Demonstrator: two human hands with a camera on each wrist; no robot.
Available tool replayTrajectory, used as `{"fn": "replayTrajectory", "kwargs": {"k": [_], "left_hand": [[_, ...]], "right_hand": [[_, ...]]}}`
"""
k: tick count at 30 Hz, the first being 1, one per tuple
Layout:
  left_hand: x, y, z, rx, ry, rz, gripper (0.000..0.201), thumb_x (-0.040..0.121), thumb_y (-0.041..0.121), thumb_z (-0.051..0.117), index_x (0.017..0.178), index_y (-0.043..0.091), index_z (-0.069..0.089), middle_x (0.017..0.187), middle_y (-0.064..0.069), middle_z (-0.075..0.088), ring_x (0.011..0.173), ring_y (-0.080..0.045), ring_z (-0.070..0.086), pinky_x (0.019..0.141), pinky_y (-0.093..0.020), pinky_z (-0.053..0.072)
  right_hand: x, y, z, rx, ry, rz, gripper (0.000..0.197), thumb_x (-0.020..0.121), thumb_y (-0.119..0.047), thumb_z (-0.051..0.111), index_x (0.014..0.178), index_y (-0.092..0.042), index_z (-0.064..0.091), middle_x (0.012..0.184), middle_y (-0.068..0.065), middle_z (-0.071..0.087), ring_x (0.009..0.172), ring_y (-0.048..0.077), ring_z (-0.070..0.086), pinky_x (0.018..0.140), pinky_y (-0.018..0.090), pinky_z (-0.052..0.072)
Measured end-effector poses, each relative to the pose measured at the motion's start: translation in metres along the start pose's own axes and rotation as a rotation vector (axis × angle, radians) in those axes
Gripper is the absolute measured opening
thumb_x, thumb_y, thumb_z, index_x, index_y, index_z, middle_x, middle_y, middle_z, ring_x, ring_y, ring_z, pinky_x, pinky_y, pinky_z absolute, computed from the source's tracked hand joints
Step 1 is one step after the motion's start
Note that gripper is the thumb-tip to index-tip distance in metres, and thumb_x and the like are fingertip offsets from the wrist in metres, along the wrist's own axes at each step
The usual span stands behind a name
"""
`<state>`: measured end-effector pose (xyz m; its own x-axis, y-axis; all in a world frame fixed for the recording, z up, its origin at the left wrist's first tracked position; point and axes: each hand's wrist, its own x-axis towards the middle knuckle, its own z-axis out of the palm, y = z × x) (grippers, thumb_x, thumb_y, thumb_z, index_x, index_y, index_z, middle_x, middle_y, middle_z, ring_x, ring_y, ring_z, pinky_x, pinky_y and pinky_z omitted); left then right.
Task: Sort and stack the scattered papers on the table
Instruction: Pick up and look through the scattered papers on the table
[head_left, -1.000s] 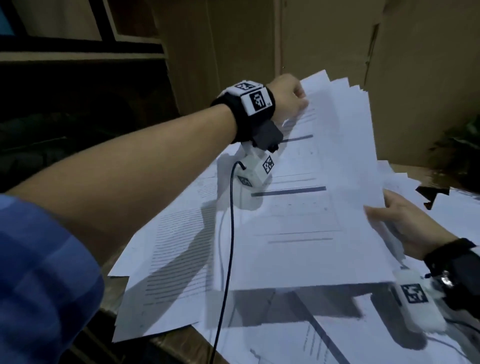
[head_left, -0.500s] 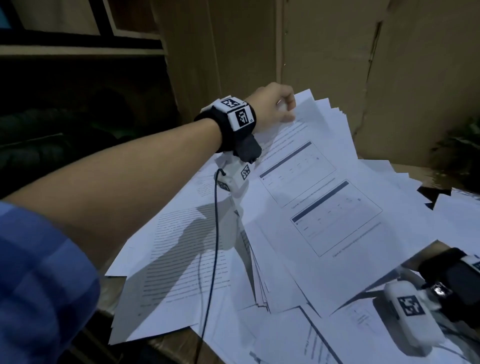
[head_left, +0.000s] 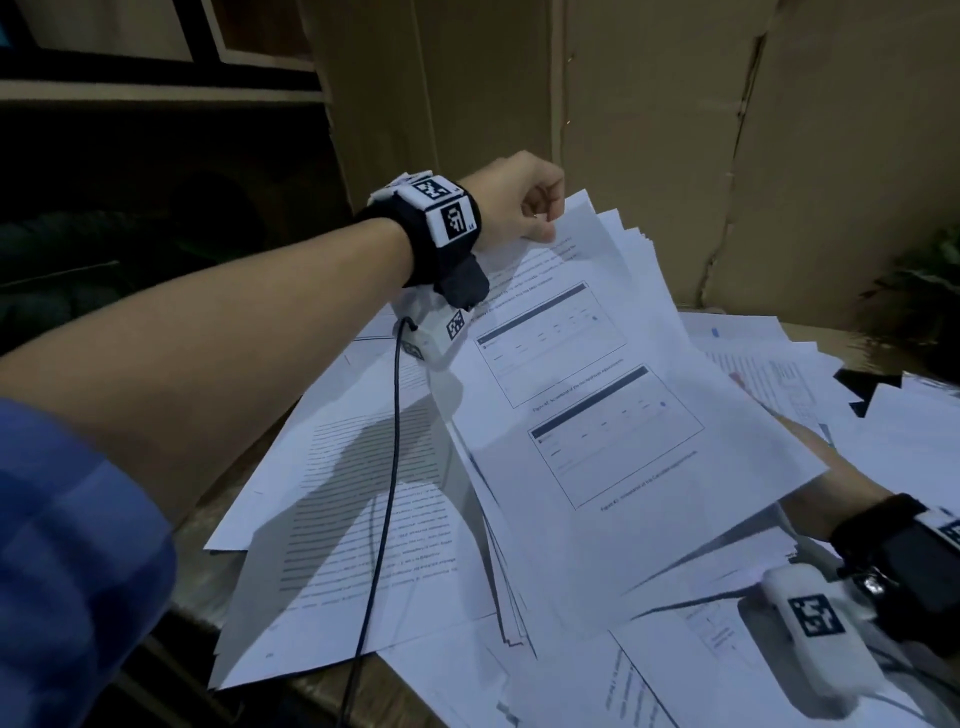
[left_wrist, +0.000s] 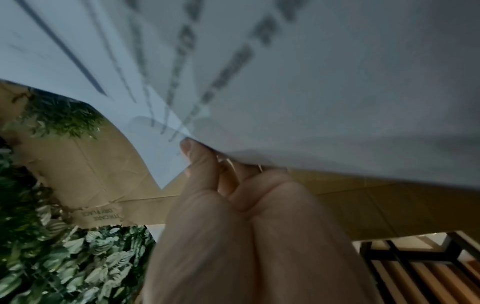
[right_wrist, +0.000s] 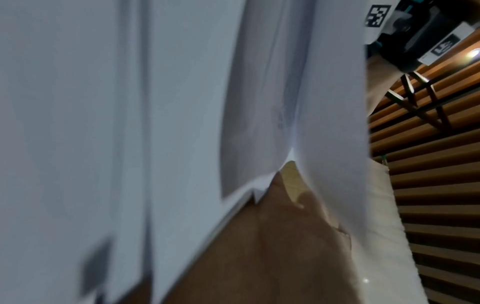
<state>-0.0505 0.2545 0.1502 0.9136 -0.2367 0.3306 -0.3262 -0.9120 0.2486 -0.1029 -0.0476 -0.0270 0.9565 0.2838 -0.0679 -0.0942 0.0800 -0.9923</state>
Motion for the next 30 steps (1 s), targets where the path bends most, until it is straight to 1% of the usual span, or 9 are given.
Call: {"fn": "replayTrajectory", "kwargs": {"k": [2, 5, 9, 12, 15, 17, 22, 27, 30], "left_hand": [[-0.001, 0.002, 0.002, 0.018, 0.016, 0.007, 0.018, 0.082, 0.016, 0.077, 0.091, 0.016, 0.062, 0.078, 0.004, 0.061, 0.070, -0.010, 0.055, 0.072, -0.025, 0.047], [-0.004, 0.008, 0.007, -0.017, 0.077, 0.005, 0.047, 0.079, 0.021, 0.081, 0.115, 0.021, 0.051, 0.090, -0.001, 0.066, 0.083, -0.014, 0.061, 0.075, -0.027, 0.051], [-0.015, 0.021, 0.006, -0.139, 0.165, -0.051, 0.064, 0.086, 0.026, 0.075, 0.137, 0.024, 0.036, 0.097, 0.001, 0.069, 0.089, -0.009, 0.066, 0.072, -0.009, 0.049], [-0.041, 0.016, -0.003, -0.158, 0.227, -0.162, 0.062, 0.090, 0.038, 0.067, 0.140, 0.028, 0.032, 0.110, 0.005, 0.063, 0.101, -0.012, 0.061, 0.084, -0.024, 0.050], [-0.092, -0.014, -0.005, -0.252, 0.262, -0.329, 0.046, 0.093, 0.036, 0.063, 0.133, 0.027, 0.041, 0.108, 0.002, 0.062, 0.094, -0.014, 0.064, 0.073, -0.029, 0.054], [-0.136, -0.054, 0.006, -0.188, 0.127, -0.502, 0.037, 0.094, 0.035, 0.062, 0.125, 0.023, 0.046, 0.108, -0.006, 0.062, 0.091, -0.021, 0.065, 0.066, -0.031, 0.051], [-0.225, -0.125, 0.034, 0.095, -0.476, -0.829, 0.059, 0.088, 0.039, 0.070, 0.136, 0.016, 0.045, 0.126, -0.008, 0.056, 0.106, -0.026, 0.061, 0.091, -0.035, 0.051], [-0.216, -0.106, 0.051, 0.319, -0.601, -0.398, 0.060, 0.090, 0.038, 0.064, 0.140, 0.041, 0.031, 0.154, -0.003, 0.035, 0.130, -0.022, 0.041, 0.109, -0.042, 0.038], [-0.185, -0.058, 0.067, 0.277, -0.627, -0.145, 0.061, 0.096, 0.027, 0.055, 0.149, 0.036, 0.028, 0.162, 0.004, 0.014, 0.149, -0.017, 0.014, 0.118, -0.045, 0.022]], "right_hand": [[0.003, -0.003, -0.002, 0.034, -0.124, 0.057, 0.054, 0.087, -0.063, 0.045, 0.124, -0.029, 0.063, 0.115, 0.001, 0.074, 0.100, 0.024, 0.072, 0.082, 0.030, 0.060], [-0.002, -0.009, -0.002, -0.020, -0.281, 0.097, 0.044, 0.084, -0.029, 0.061, 0.125, -0.014, 0.064, 0.114, 0.009, 0.074, 0.098, 0.029, 0.074, 0.076, 0.036, 0.062], [0.004, 0.000, -0.007, -0.217, -0.303, 0.093, 0.039, 0.085, -0.005, 0.064, 0.124, -0.006, 0.064, 0.120, 0.019, 0.070, 0.110, 0.042, 0.066, 0.102, 0.058, 0.048], [0.012, 0.002, -0.014, -0.109, -0.164, 0.082, 0.031, 0.092, -0.001, 0.058, 0.123, -0.004, 0.064, 0.118, 0.017, 0.072, 0.105, 0.035, 0.070, 0.094, 0.048, 0.056], [0.020, 0.005, -0.027, -0.009, -0.119, 0.097, 0.032, 0.095, -0.002, 0.053, 0.125, -0.005, 0.063, 0.118, 0.012, 0.072, 0.100, 0.028, 0.073, 0.077, 0.034, 0.062], [0.023, 0.007, -0.034, 0.027, -0.110, 0.122, 0.031, 0.098, -0.002, 0.049, 0.124, -0.009, 0.063, 0.117, 0.009, 0.073, 0.098, 0.025, 0.073, 0.068, 0.031, 0.062], [0.032, 0.015, -0.044, 0.008, -0.059, 0.148, 0.031, 0.099, -0.004, 0.048, 0.126, -0.012, 0.062, 0.123, 0.005, 0.071, 0.104, 0.019, 0.072, 0.067, 0.026, 0.060], [0.033, 0.016, -0.040, 0.005, -0.037, 0.174, 0.031, 0.100, -0.004, 0.046, 0.125, -0.012, 0.063, 0.121, 0.005, 0.072, 0.104, 0.021, 0.072, 0.068, 0.027, 0.061], [0.032, 0.017, -0.040, -0.001, -0.036, 0.178, 0.034, 0.099, -0.006, 0.048, 0.130, -0.011, 0.061, 0.126, 0.008, 0.070, 0.109, 0.024, 0.070, 0.075, 0.032, 0.062]]}}
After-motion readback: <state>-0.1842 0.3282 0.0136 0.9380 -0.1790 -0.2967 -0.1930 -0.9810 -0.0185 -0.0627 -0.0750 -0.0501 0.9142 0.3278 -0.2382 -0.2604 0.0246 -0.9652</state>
